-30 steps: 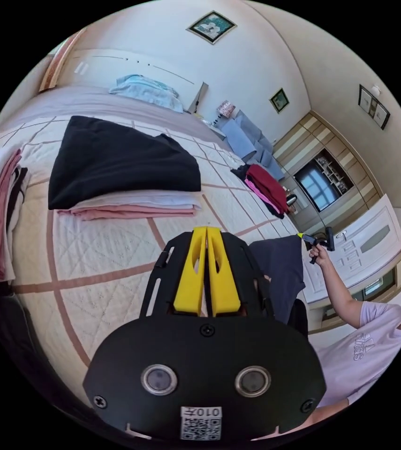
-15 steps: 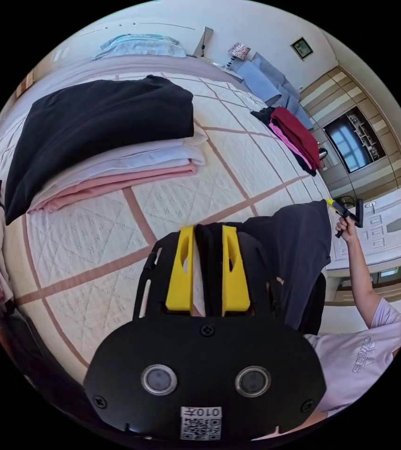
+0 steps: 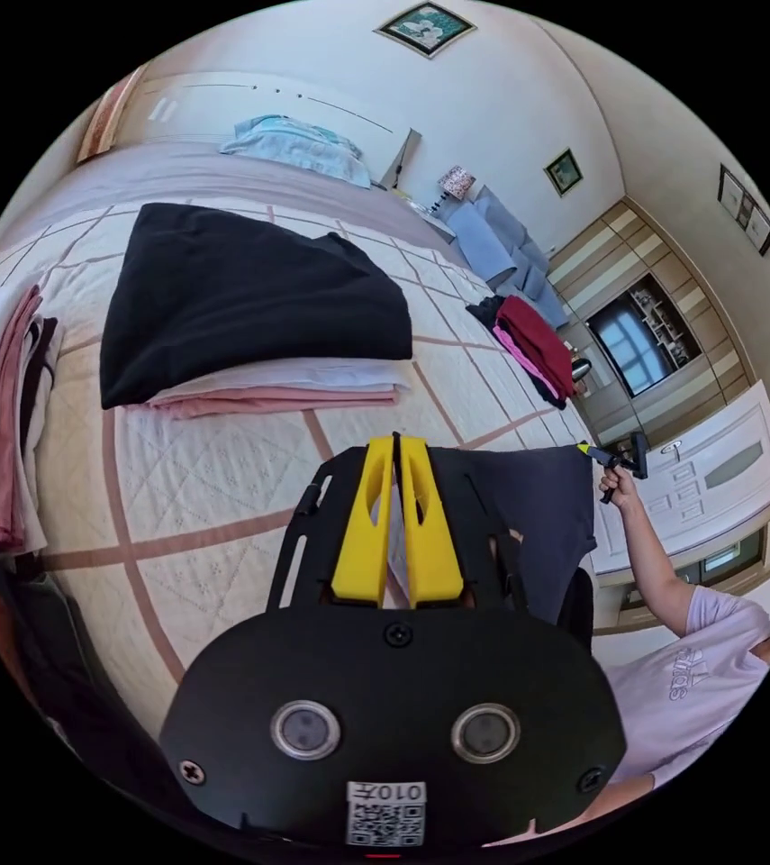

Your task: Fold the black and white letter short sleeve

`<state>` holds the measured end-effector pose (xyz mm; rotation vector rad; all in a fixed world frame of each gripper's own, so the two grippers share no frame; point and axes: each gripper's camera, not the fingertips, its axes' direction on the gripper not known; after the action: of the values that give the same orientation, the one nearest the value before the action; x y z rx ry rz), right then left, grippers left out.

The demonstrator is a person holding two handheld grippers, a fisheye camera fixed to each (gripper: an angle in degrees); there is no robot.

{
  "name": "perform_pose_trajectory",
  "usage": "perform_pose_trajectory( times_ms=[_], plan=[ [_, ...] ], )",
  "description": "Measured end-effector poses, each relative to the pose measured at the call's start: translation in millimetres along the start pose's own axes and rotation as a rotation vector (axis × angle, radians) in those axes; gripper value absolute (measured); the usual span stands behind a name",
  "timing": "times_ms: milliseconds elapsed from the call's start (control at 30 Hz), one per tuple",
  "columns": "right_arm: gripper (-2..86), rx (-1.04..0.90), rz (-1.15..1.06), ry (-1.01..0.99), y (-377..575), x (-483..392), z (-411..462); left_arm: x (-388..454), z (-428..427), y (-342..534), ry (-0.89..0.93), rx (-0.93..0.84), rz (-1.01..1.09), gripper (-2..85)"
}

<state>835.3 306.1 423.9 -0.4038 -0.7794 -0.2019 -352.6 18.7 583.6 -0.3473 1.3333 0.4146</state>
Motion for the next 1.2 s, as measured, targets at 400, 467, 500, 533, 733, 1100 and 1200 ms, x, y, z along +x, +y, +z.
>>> perform_pose_trajectory(
  times_ms=[400,467,500,533,733,1100,1200],
  plan=[
    [4.3,0.067,-0.060,0.144,47,-23,-3,19,9,23,-0.134,-0.101,0.016,0.6],
    [4.2,0.125,-0.106,0.185,74,-43,-16,50,-14,40,-0.197,-0.078,0.114,0.7],
    [4.4,0.152,-0.159,0.211,96,-62,-16,77,-25,56,-0.208,-0.066,0.203,0.7],
    [4.8,0.129,-0.205,0.257,119,-79,-8,92,-28,65,-0.206,-0.070,0.249,0.8],
    [5.6,-0.016,-0.208,0.357,217,-116,62,208,12,163,-0.166,-0.245,0.637,3.0],
    [5.1,-0.111,-0.264,0.298,266,-164,155,191,4,242,-0.274,-0.243,0.643,4.8],
    [5.7,0.033,-0.288,0.281,273,-181,137,157,-33,248,-0.343,-0.161,0.380,5.7]
  ],
)
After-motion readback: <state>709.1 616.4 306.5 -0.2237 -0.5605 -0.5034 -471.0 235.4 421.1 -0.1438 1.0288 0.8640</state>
